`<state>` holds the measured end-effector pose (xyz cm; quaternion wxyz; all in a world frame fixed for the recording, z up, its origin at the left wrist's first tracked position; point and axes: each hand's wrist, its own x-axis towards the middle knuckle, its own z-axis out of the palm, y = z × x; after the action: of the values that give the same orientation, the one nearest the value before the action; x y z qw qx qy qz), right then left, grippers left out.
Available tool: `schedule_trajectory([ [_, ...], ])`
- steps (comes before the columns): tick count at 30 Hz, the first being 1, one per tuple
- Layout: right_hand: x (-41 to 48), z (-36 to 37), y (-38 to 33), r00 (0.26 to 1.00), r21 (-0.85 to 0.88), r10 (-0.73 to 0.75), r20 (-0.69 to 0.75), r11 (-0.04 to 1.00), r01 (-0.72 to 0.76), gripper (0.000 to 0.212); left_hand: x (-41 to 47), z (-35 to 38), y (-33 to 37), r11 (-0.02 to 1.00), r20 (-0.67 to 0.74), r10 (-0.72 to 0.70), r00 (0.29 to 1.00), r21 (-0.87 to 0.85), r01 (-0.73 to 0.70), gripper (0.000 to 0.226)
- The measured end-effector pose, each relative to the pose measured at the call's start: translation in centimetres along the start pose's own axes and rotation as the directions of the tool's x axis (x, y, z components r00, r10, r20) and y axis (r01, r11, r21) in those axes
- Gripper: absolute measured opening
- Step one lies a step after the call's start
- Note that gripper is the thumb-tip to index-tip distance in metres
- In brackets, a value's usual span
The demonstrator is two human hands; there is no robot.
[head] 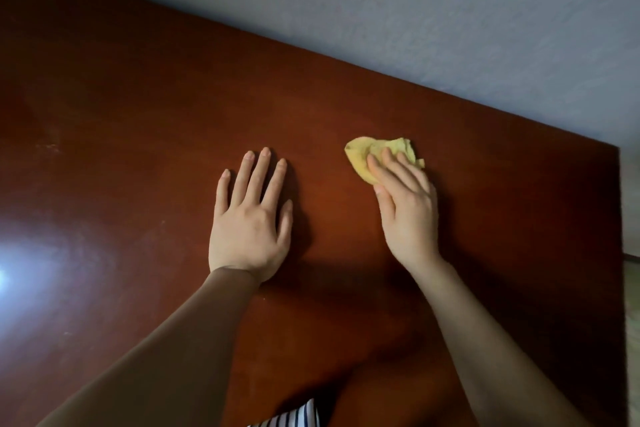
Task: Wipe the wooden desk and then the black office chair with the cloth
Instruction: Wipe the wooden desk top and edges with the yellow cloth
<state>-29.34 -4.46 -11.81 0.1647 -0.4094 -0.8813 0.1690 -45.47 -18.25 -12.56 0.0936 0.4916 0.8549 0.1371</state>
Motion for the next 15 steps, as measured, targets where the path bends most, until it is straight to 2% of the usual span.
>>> schedule_trajectory([
  [9,-8.1,-3.7,2.7,0.934,0.111,-0.238,0.265,0.970,0.216,0.040,-0.1,0.1,0.1,1.000,0.001,0.001,1.000,0.001,-0.001,0.057],
  [12,-7.1,-4.8,5.4,0.951,0.083,-0.177,0.255,0.983,0.161,0.051,-0.1,0.1,0.0,1.000,0.005,0.001,1.000,0.006,-0.001,0.057],
  [15,-4.7,-5.9,8.4,0.986,0.029,-0.059,0.154,0.998,0.055,0.048,0.0,0.1,0.0,1.000,0.004,0.001,1.000,0.012,-0.001,0.057],
])
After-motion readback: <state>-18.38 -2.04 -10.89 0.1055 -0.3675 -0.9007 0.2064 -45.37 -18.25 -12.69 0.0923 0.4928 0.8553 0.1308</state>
